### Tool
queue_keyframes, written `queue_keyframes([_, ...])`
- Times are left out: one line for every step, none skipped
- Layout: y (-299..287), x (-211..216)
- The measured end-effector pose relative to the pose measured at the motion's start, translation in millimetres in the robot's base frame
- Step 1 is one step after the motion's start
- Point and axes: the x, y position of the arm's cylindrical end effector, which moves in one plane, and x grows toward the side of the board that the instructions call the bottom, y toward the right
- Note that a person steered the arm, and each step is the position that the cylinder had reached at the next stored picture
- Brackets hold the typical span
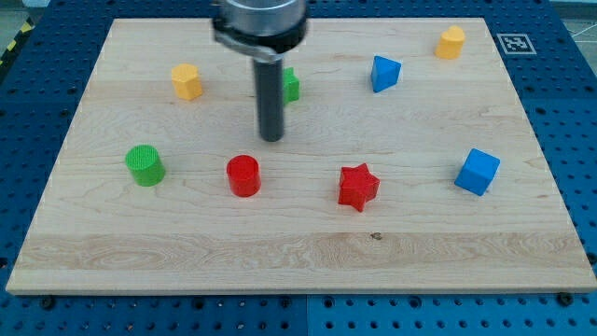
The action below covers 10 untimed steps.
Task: Move your arm towards the yellow hexagon
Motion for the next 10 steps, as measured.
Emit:
queue_keyframes([-52.6, 0.4])
queue_keyframes([-101.0, 1.3])
queue_keyframes([-126.6, -25.3])
queue_keyframes([-138.6, -26.7])
queue_keyframes([-125.2, -54.3])
queue_keyframes([-110.2, -54.8])
queue_keyframes([-83.6, -55.8])
queue_keyframes([-52.3, -64.7])
queue_keyframes([-48.3, -70.8])
queue_keyframes([-90.6, -53.0])
